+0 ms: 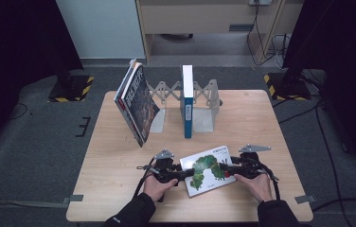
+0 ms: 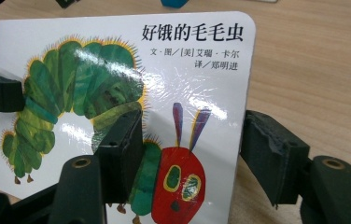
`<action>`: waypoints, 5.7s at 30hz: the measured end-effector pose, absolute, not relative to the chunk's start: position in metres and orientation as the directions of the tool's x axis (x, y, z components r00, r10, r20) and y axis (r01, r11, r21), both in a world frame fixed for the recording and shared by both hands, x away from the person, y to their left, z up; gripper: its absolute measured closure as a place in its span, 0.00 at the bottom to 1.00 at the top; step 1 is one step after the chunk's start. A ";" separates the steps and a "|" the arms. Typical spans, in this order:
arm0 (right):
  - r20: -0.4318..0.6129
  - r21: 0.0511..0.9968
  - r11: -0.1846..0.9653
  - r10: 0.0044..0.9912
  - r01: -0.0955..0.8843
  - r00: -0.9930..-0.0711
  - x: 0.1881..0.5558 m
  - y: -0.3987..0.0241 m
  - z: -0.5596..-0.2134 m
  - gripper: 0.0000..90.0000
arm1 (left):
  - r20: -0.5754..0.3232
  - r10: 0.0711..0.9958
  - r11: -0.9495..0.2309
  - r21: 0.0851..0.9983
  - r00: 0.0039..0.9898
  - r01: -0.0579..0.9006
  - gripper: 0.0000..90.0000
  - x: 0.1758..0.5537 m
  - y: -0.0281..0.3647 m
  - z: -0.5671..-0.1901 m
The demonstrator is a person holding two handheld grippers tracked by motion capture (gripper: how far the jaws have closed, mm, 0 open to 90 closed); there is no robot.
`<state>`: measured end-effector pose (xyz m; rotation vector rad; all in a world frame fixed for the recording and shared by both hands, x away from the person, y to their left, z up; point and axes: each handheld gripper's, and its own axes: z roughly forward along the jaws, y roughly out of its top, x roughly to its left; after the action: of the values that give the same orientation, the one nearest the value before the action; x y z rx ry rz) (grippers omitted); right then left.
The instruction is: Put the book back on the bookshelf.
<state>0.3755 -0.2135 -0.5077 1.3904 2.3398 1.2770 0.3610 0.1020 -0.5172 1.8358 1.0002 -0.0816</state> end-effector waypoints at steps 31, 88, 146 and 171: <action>0.226 0.825 0.173 0.772 0.538 -0.595 0.373 -0.217 -0.497 0.44 | -0.341 0.573 -0.189 0.830 0.745 0.525 0.66 0.356 0.093 -0.509; 0.209 0.794 0.167 0.828 0.585 -0.521 0.376 -0.240 -0.498 0.22 | -0.421 0.558 -0.164 0.789 0.715 0.592 0.83 0.355 0.092 -0.482; 0.003 0.711 0.303 0.901 0.634 -0.434 0.384 -0.277 -0.539 0.03 | -0.256 0.766 -0.052 0.889 0.589 0.454 0.83 0.409 0.073 -0.428; 0.004 0.710 0.303 0.901 0.635 -0.435 0.384 -0.277 -0.539 0.03 | -0.183 0.821 -0.066 0.911 0.541 0.408 0.83 0.428 0.048 -0.431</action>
<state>0.3845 -0.2773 -0.5393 1.3712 2.1805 0.9123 0.4275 0.0481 -0.4306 1.6814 1.0449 0.4697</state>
